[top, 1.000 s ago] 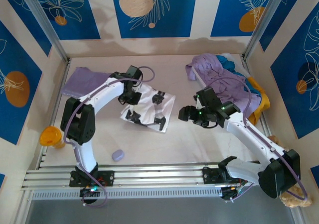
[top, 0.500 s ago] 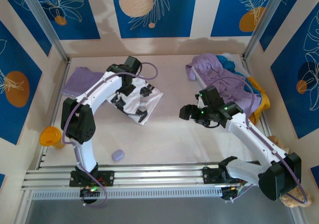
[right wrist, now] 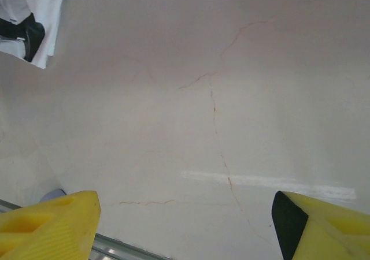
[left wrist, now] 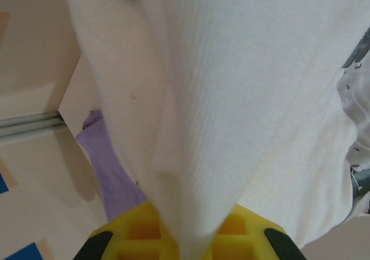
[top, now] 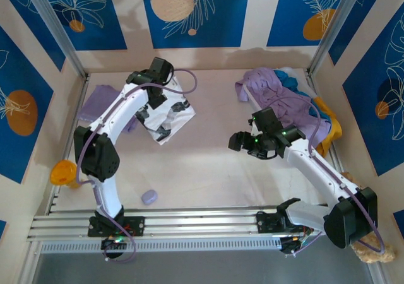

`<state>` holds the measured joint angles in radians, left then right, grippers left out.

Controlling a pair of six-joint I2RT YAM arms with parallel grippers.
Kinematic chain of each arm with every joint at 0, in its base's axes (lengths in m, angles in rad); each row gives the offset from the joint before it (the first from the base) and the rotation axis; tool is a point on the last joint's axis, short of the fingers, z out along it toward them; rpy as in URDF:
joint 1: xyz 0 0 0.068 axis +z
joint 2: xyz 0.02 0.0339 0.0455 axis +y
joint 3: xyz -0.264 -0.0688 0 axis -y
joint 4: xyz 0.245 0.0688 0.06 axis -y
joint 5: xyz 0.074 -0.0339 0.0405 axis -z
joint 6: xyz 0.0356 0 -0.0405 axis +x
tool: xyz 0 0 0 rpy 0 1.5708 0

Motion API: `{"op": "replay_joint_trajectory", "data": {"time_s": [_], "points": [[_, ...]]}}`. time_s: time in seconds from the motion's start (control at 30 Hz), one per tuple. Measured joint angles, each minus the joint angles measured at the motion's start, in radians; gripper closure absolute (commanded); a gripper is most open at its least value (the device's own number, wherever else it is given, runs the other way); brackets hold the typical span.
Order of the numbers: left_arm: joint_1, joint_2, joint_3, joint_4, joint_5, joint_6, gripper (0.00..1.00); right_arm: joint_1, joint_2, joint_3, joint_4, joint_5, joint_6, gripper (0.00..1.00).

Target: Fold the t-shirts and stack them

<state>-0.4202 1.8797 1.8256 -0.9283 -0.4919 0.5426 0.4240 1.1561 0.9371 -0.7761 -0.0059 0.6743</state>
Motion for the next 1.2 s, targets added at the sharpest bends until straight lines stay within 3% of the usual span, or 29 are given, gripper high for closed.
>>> {"op": "replay_joint_trajectory", "data": {"time_s": [0.37, 1.2], "points": [[0.107, 0.014, 0.263, -0.091, 0.047, 0.003, 1.00, -0.006, 0.005, 0.032, -0.024, 0.006, -0.023, 0.20], [0.241, 0.046, 0.371, -0.270, 0.160, -0.116, 1.00, -0.014, 0.039, 0.083, -0.048, 0.006, -0.041, 0.20]]}}
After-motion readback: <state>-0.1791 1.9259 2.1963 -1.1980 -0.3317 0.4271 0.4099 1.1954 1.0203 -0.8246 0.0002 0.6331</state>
